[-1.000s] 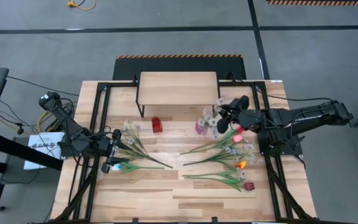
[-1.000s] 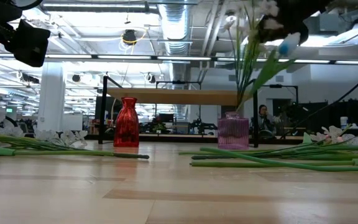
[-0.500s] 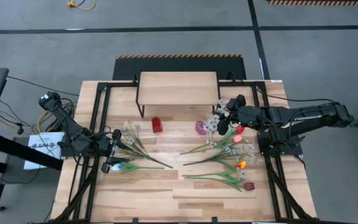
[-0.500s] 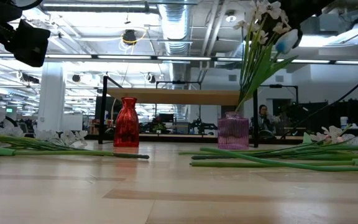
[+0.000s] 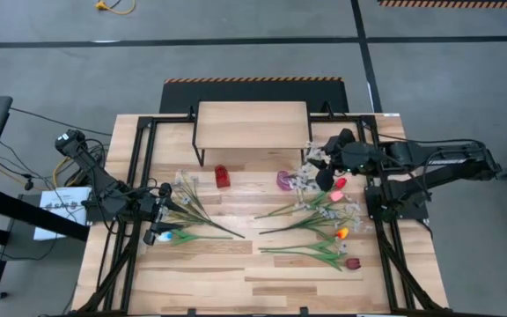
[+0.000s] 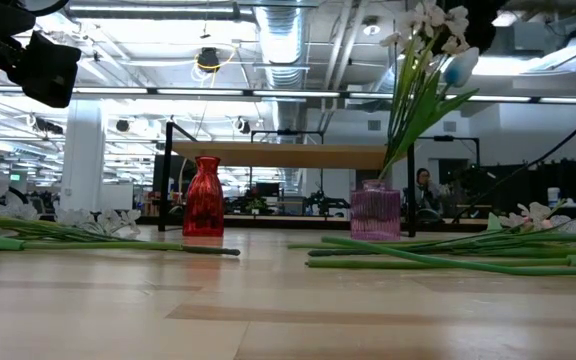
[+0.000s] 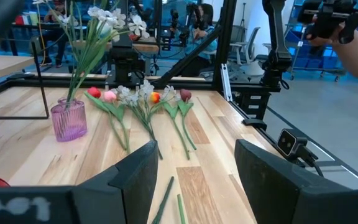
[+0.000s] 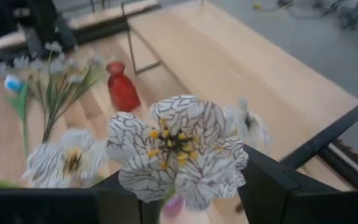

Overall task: Pick and place flowers into a vace then onto a shelf
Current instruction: Put the bottom white flowers into the pink vase, then put the dark red tulip into the red vase

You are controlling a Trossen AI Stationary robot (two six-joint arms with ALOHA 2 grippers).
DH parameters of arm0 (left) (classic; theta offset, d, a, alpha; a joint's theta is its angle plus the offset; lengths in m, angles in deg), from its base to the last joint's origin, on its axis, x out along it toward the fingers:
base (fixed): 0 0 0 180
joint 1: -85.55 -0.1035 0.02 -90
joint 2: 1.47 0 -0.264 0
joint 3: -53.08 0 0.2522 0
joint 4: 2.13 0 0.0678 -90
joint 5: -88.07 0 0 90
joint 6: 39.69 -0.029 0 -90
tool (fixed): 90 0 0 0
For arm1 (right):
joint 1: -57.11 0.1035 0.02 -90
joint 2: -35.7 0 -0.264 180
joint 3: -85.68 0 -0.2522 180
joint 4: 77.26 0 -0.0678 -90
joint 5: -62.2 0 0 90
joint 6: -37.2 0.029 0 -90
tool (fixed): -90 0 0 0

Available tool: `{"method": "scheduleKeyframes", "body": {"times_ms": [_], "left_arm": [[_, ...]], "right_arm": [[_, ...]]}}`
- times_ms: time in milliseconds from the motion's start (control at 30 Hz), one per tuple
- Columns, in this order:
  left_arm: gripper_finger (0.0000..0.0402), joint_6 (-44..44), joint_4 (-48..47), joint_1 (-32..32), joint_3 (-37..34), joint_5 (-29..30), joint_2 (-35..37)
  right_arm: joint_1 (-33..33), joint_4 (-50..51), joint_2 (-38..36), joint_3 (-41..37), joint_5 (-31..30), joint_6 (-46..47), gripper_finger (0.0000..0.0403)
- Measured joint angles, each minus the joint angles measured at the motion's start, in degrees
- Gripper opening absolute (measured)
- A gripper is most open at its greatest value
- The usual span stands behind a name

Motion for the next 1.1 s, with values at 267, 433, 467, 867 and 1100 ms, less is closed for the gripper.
{"method": "scheduleKeyframes", "body": {"times_ms": [267,433,467,867,1100], "left_arm": [[0.0204,0.0,0.0,0.0,0.0,0.0,0.0],[0.0204,0.0,0.0,0.0,0.0,0.0,0.0],[0.0204,0.0,0.0,0.0,0.0,0.0,0.0],[0.0204,0.0,0.0,0.0,0.0,-0.2,0.0],[0.0204,0.0,0.0,0.0,0.0,-0.2,0.0]], "right_arm": [[0.0,14.6,-0.1,6.3,1.5,4.6,0.0162],[0.0,16.1,0.0,8.3,1.5,4.6,0.0165],[0.0,16.1,0.0,8.6,1.6,4.5,0.0166],[0.0,16.9,0.0,14.0,1.4,3.4,0.0167],[-0.1,16.6,0.0,19.2,-4.2,-3.4,0.0167]]}}
